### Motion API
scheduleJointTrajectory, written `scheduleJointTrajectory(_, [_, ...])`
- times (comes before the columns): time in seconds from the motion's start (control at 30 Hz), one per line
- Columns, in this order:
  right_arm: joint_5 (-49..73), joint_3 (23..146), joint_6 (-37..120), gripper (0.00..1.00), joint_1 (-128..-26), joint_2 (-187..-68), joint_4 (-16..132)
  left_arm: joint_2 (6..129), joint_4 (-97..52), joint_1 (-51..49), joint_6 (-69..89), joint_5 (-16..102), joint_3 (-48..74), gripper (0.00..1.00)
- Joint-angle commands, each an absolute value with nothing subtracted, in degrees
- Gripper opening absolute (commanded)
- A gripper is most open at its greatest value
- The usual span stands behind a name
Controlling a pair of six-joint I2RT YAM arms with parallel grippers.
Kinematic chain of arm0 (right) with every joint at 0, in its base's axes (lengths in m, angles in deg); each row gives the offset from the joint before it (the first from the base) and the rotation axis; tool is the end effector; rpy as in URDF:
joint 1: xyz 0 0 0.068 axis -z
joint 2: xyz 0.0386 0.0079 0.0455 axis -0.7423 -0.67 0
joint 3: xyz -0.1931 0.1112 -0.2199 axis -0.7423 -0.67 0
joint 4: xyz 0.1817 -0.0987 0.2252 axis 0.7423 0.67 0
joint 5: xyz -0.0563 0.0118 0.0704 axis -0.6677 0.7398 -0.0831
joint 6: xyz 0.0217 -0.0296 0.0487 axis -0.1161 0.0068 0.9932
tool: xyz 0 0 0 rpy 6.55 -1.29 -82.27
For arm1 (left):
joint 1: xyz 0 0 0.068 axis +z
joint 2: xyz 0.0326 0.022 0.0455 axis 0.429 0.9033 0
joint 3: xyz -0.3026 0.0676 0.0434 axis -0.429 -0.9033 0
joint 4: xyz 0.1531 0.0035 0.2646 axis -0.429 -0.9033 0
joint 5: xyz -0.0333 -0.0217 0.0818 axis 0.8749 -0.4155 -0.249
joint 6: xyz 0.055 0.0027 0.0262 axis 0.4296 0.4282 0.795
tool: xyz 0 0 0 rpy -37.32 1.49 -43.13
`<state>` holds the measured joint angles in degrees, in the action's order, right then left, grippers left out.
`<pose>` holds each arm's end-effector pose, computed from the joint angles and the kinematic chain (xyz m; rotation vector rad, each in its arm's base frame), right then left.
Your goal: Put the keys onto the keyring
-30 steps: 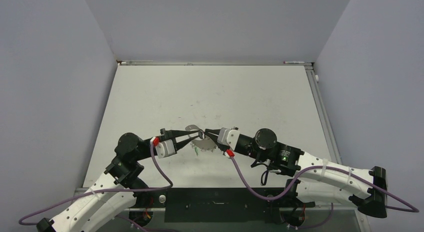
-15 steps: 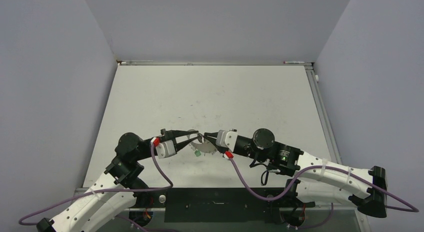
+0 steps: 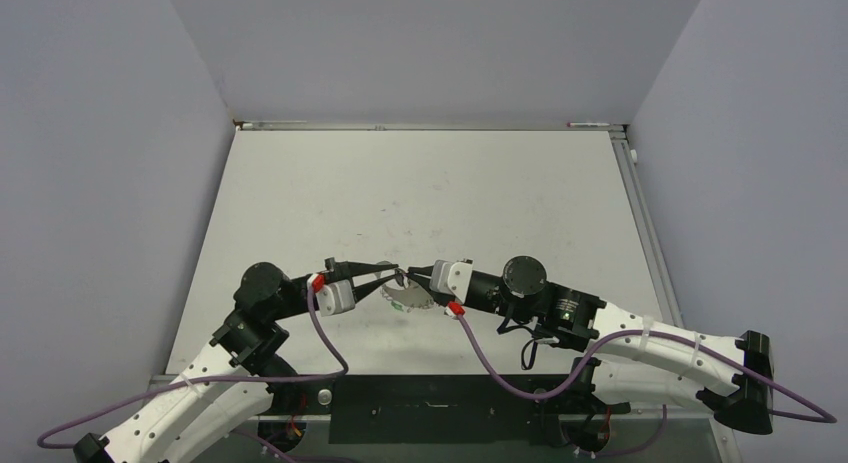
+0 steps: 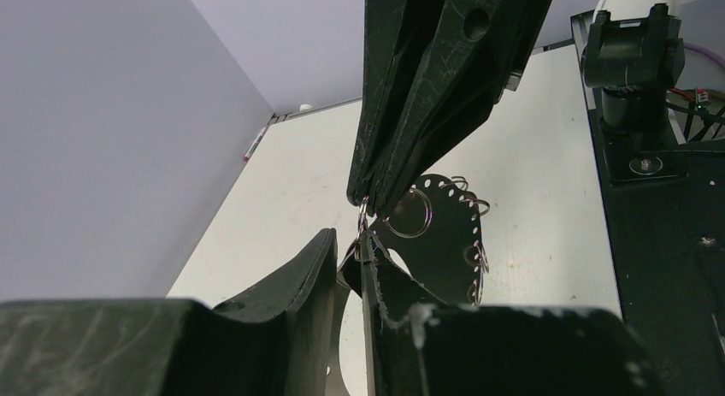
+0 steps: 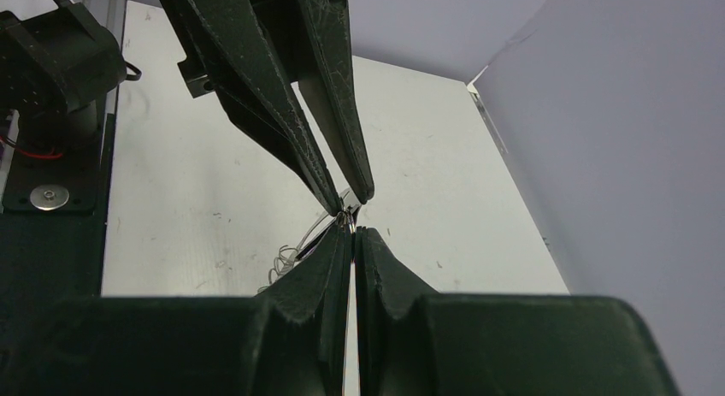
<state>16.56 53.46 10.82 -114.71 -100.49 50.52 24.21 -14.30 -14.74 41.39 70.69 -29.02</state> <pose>0.0934 0.2414 0.3670 -1.2959 1.0543 0.7430 0.1095 -0.1273 0.3414 1.1543 0.9577 -0.7359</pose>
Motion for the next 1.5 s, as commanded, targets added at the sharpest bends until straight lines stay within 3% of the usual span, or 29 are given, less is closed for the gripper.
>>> scheduleJointTrajectory(0.0, [17.5,56.5,11.1,0.05,-114.5,-99.9,46.6,24.1,-14.3,-14.7,42.1,71.2,-28.0,0.13])
scheduleJointTrajectory(0.33, [17.4,56.9,11.1,0.05,-114.5,-100.1,46.2,24.4,-14.4,-14.7,41.9,72.1,-27.9,0.00])
scheduleJointTrajectory(1.23, [12.6,51.4,16.0,0.05,-114.5,-99.5,33.0,23.5,-14.8,-14.7,42.2,70.6,-27.7,0.00])
scheduleJointTrajectory(1.37, [13.2,51.3,15.6,0.05,-114.5,-98.5,34.4,22.7,-14.7,-14.7,42.5,69.5,-28.0,0.27])
scheduleJointTrajectory(1.47, [14.5,51.4,15.3,0.05,-114.5,-98.0,35.8,22.2,-14.0,-14.7,42.3,69.6,-28.4,0.33])
